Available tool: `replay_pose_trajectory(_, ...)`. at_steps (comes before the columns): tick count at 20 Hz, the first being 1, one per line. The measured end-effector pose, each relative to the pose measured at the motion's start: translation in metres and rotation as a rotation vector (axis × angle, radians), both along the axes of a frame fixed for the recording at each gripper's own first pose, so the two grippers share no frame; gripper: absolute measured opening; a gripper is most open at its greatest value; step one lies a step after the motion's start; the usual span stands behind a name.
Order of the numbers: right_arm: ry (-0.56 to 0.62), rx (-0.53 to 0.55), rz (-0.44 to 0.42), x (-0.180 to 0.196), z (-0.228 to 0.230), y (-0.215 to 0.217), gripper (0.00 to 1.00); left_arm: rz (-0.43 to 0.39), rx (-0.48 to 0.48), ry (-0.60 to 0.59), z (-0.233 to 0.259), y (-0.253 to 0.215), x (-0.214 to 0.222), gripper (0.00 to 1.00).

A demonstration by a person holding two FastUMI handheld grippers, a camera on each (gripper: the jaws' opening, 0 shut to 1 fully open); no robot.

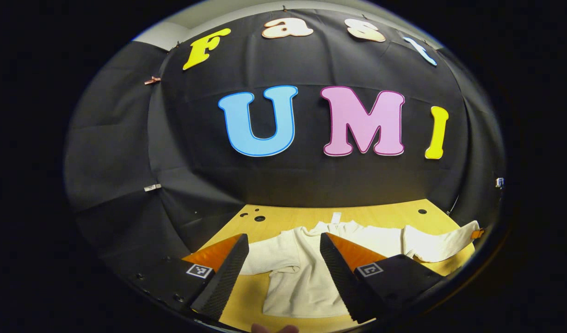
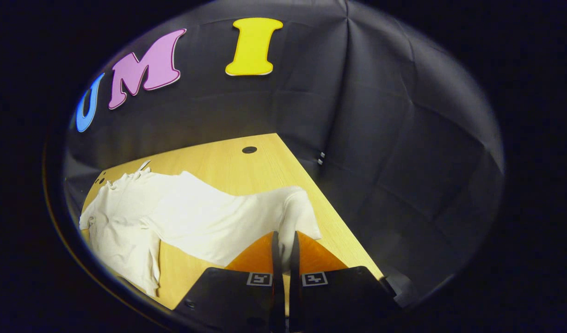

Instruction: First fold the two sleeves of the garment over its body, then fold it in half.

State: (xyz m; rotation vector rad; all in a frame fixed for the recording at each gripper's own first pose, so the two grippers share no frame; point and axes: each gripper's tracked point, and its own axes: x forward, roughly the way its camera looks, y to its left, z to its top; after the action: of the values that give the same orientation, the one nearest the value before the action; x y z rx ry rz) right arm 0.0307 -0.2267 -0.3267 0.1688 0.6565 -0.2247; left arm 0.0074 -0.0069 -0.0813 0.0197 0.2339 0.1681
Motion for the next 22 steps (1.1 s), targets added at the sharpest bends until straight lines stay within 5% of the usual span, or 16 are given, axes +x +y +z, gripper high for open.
replay_pose_trajectory(13,-0.209,0.005,0.112,0.026,0.138,0.205,0.08,-0.084,-0.054,-0.012,-0.028,0.105,0.013,0.97)
replay_pose_trajectory(22,-0.214,0.047,0.265,0.067,0.148,0.345,0.08,-0.029,-0.089,0.008,-0.051,0.174,0.013,0.98)
